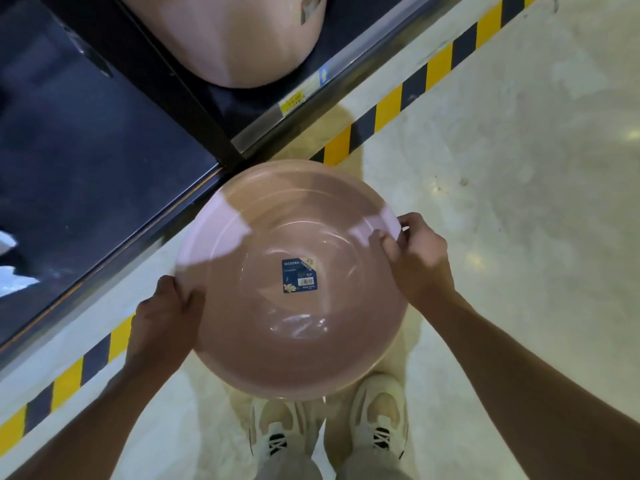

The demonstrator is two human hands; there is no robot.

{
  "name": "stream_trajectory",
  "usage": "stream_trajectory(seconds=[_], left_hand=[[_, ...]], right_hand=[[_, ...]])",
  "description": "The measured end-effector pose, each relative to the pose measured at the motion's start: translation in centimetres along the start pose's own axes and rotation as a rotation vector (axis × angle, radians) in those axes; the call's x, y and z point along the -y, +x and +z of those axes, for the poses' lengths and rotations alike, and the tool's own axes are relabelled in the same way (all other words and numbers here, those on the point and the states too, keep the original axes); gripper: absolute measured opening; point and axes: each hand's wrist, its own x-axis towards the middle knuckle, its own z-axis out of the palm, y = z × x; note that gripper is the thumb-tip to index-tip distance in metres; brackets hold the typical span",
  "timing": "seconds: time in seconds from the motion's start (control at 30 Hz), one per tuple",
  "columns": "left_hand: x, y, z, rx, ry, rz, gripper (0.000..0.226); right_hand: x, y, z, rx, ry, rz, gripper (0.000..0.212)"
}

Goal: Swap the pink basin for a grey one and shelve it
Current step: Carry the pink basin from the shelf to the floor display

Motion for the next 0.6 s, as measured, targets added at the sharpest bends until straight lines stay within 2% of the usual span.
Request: stream_trajectory(seconds=[0.1,0.23,0.43,0.53,0.6], left_hand=[[-0.1,-0.4,0.0,-0.037,-0.062,0.011,0.031],[-0.7,0.9,0.2,0.021,-0.075,0.002,0.034],[-1.2,1.9,1.3,0.004,0.022,0.081,0.034],[-0.9,1.8,1.6,-0.005,0.036,0.104,0.033],[-0.6,2.2,1.6,0.025,0.062,0.079,0.035]], right_hand=[[0.1,0.2,-0.1,0.029,0.066,0.059,0.014],[0.5,1.5,0.0,0.058,0.056,0.052,0.016],[-0.6,2.7,1.3,0.048,0.035,0.058,0.020],[-1.1,2.2,2.3,-0.049,-0.044,-0.008,0.016],[-1.3,1.8,2.7,-0.158,-0.182,-0.074,0.019]])
